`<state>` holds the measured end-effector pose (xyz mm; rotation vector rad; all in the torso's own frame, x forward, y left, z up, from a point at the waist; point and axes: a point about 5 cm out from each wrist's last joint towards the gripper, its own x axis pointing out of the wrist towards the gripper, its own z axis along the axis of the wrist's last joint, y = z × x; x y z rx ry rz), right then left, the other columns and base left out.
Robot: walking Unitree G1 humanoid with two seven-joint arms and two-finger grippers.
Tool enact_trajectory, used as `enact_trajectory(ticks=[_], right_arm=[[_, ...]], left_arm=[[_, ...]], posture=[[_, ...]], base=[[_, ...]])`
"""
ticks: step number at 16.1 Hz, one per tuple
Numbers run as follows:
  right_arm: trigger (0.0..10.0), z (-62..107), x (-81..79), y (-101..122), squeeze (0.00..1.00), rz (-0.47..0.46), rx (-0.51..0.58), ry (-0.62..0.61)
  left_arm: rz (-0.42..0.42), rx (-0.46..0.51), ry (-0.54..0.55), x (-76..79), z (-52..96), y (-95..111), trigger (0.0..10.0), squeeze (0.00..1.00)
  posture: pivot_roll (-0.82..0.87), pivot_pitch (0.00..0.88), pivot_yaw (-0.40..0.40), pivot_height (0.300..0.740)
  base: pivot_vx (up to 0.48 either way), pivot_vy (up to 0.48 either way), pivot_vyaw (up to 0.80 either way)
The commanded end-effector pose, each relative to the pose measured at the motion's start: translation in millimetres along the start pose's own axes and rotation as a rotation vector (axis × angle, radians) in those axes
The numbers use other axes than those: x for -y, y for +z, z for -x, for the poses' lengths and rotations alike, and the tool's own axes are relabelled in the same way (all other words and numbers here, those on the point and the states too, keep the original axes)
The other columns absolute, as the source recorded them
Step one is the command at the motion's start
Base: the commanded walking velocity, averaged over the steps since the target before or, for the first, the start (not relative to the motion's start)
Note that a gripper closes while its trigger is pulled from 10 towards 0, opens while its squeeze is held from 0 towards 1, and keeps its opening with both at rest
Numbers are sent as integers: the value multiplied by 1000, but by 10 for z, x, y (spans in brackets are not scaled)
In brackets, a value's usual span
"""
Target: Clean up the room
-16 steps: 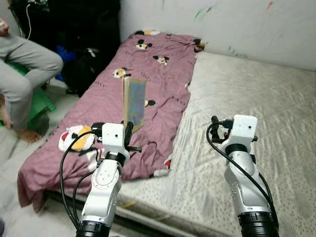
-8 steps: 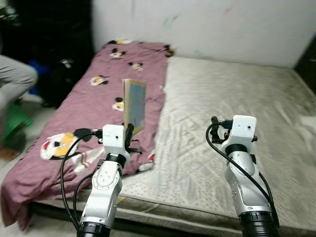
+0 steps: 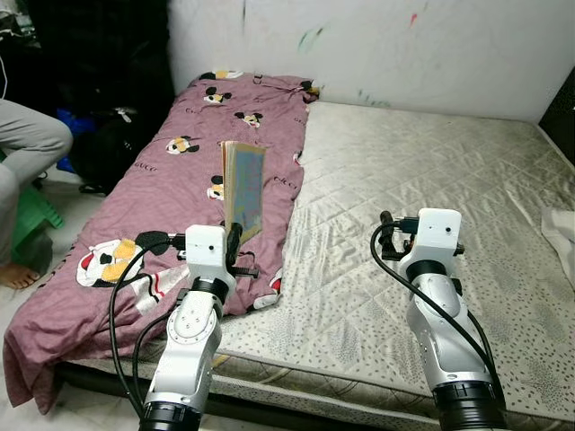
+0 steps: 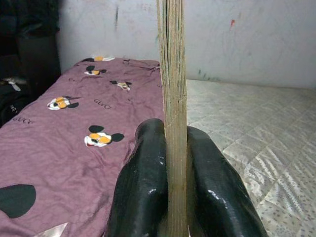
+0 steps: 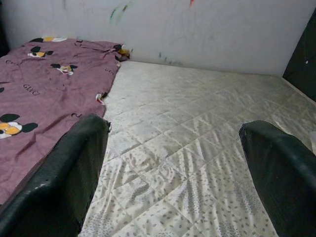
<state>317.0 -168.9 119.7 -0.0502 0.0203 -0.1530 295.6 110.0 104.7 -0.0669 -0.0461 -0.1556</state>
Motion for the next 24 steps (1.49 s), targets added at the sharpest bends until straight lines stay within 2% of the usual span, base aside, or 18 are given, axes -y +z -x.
enact_trajectory(ticks=[1,13,24], right_arm=[[10000,-20,-19,23,0,-3,9,9],[10000,-25,-18,8,0,-6,3,10],[10000,-28,-20,-10,0,-7,-1,17]], left_arm=[[9,55,-8,23,-55,123,10000,0],[21,55,-18,40,-74,129,10000,0],[28,61,-16,50,-77,140,10000,0]], posture=[[-131,10,-15,740],[-136,15,-15,740],[-136,15,-17,740]], base=[[-240,0,0],[-124,0,0],[0,0,0]])
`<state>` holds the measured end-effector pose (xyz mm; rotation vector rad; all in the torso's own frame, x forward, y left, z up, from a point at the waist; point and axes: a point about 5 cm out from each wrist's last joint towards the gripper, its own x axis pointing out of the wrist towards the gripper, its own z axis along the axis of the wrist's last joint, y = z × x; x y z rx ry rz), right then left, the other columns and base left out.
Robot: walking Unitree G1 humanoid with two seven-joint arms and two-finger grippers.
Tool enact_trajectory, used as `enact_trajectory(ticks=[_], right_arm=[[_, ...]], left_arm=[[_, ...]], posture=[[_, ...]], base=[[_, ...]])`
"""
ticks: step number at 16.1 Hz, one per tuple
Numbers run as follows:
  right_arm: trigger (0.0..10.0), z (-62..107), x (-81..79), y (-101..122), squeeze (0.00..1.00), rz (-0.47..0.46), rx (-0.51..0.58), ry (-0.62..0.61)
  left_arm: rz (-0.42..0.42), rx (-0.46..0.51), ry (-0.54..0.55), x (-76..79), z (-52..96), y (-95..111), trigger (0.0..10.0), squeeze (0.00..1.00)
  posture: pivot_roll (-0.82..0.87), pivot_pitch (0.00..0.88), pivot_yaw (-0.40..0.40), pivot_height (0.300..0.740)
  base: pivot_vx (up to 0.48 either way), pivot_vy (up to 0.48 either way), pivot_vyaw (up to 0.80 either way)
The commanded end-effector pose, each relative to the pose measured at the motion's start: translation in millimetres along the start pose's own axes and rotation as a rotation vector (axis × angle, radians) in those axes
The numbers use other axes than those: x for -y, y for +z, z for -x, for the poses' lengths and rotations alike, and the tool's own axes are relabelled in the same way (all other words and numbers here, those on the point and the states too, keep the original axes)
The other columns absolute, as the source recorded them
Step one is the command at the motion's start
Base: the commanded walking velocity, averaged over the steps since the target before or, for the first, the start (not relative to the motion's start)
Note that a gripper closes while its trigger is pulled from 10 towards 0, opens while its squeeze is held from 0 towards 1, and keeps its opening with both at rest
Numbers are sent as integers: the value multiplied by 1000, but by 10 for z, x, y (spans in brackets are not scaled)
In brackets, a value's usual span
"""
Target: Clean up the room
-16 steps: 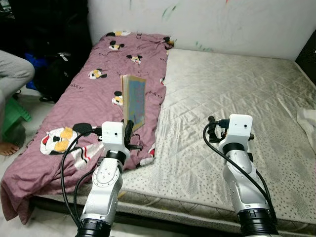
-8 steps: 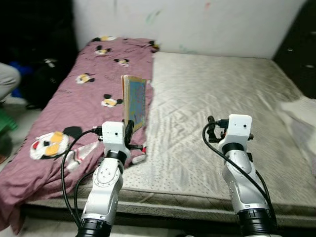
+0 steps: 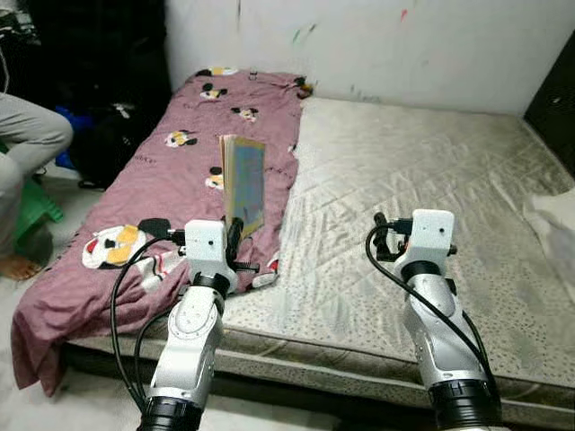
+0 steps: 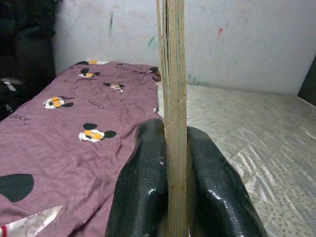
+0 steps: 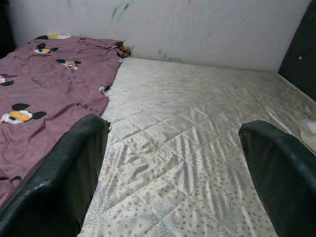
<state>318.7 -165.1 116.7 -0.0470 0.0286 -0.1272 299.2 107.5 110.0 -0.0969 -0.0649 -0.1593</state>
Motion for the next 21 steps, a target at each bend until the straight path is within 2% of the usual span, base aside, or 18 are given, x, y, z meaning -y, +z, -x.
enact_trajectory(ticks=[1,3,10,21], right_arm=[[10000,-17,22,19,0,-5,7,-8],[10000,-14,28,16,0,-24,1,-11],[10000,-3,-1,-12,0,-22,-8,1],[10000,-18,-35,13,0,4,13,25]], left_arm=[[1,42,-11,27,-35,88,10000,0],[-8,35,-3,-4,-25,75,10000,0],[3,37,-31,-12,-8,83,10000,0],[7,38,-53,6,-25,91,10000,0]], posture=[[-136,15,-17,740],[-135,15,-19,740],[-127,15,-18,740],[-125,0,-21,740]], base=[[0,0,0],[0,0,-281],[0,-35,-770],[0,-287,0]])
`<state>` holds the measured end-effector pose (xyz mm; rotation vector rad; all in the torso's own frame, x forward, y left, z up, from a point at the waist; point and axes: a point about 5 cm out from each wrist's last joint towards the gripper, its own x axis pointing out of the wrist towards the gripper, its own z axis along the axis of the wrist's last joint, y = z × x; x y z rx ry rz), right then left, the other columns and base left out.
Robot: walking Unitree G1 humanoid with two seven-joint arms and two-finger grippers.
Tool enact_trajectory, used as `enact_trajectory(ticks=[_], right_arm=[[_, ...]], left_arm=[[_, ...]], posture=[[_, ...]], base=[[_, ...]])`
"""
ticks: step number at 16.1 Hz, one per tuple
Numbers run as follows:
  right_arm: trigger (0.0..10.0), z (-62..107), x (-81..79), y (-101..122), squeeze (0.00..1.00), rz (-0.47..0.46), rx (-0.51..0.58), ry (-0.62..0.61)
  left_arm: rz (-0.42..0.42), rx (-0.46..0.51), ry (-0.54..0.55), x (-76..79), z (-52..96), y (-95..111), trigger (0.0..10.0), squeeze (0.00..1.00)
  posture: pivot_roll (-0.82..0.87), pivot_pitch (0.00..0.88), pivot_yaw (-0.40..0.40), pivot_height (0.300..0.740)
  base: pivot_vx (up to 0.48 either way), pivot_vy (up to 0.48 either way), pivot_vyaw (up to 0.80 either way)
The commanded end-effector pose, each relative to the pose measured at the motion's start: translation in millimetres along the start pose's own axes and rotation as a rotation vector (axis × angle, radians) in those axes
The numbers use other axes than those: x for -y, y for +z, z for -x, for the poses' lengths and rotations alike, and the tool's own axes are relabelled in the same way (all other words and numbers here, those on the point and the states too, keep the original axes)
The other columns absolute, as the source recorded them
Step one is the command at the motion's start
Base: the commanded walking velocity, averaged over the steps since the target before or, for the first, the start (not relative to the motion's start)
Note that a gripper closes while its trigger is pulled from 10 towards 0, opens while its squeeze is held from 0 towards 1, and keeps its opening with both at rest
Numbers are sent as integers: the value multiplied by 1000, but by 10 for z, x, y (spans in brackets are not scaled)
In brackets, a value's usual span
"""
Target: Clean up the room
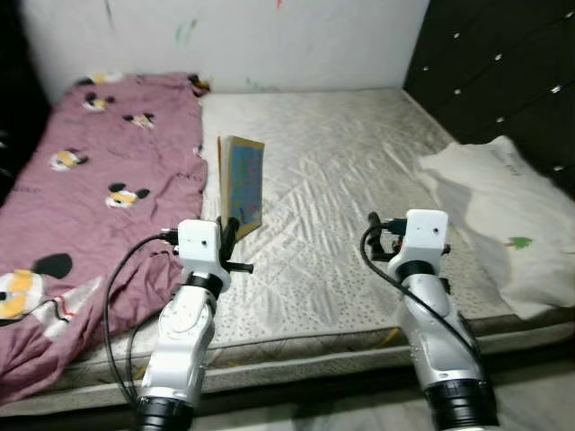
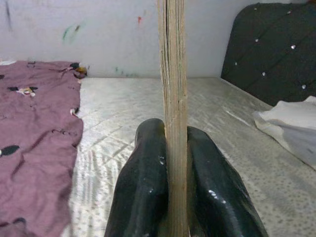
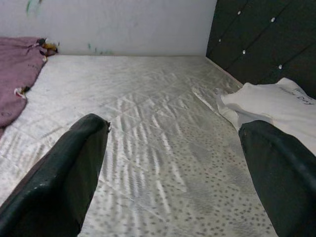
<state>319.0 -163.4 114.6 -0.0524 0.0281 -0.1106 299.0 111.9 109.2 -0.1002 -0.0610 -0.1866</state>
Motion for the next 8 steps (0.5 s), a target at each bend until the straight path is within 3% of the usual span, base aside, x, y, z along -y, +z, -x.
enact_trajectory(ticks=[1,8], right_arm=[[10000,-18,-16,32,0,-1,12,9],[10000,-39,-28,47,0,-1,19,7]], left_arm=[[3,43,-27,50,-35,94,10000,0],[7,43,-29,43,-46,103,10000,0]], posture=[[-125,0,-21,740],[-127,5,-14,740]], base=[[0,-289,0],[0,-289,0]])
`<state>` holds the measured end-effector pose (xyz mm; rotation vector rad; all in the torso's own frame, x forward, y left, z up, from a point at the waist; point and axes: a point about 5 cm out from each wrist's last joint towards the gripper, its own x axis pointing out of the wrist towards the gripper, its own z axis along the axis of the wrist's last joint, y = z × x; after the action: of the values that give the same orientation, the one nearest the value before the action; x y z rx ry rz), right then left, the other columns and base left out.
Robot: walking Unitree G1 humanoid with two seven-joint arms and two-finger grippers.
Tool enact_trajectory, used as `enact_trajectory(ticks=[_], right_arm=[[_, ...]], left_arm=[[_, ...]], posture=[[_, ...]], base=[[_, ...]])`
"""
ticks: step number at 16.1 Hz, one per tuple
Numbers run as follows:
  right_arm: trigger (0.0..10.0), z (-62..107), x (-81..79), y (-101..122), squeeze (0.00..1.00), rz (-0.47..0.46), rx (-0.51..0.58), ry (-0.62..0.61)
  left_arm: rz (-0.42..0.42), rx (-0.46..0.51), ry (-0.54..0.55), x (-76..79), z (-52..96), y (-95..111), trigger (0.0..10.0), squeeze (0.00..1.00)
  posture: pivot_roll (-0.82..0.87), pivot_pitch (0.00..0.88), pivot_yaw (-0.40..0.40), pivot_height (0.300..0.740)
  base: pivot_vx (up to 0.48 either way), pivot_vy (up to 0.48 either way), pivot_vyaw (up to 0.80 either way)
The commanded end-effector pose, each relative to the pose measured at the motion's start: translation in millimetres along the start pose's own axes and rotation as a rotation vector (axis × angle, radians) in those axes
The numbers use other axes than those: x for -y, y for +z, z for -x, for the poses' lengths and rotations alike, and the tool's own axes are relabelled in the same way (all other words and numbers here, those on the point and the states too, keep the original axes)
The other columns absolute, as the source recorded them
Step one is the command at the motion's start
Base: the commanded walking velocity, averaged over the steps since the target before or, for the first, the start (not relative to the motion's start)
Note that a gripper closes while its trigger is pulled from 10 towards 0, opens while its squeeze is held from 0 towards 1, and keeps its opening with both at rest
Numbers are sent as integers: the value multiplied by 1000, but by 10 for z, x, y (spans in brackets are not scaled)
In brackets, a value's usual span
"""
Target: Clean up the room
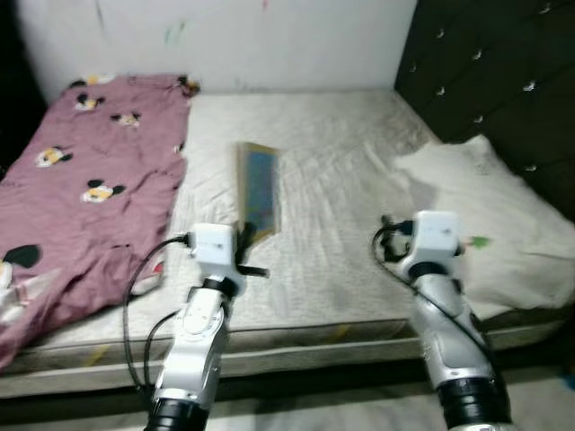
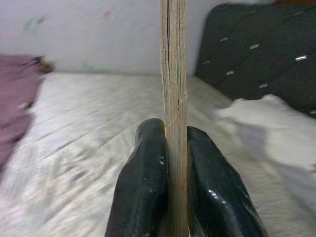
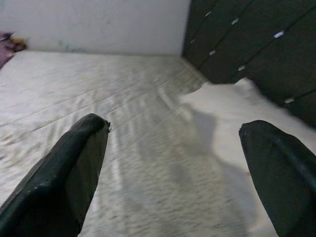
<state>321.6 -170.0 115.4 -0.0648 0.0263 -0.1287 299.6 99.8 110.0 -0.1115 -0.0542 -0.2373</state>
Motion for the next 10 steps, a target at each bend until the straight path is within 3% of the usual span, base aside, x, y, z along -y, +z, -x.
enact_trajectory(ticks=[1,7,10], right_arm=[[10000,-6,-91,44,0,-13,18,25],[10000,-16,-87,48,0,-10,20,27],[10000,-17,-89,47,0,-9,21,26]], left_arm=[[-8,51,20,-72,-14,109,10000,0],[22,89,-15,-42,-2,144,10000,0],[24,97,-37,-25,5,150,10000,0]], posture=[[-127,5,-14,740],[-131,8,-17,740],[-131,8,-17,740]], base=[[0,-289,0],[0,-47,0],[387,0,0]])
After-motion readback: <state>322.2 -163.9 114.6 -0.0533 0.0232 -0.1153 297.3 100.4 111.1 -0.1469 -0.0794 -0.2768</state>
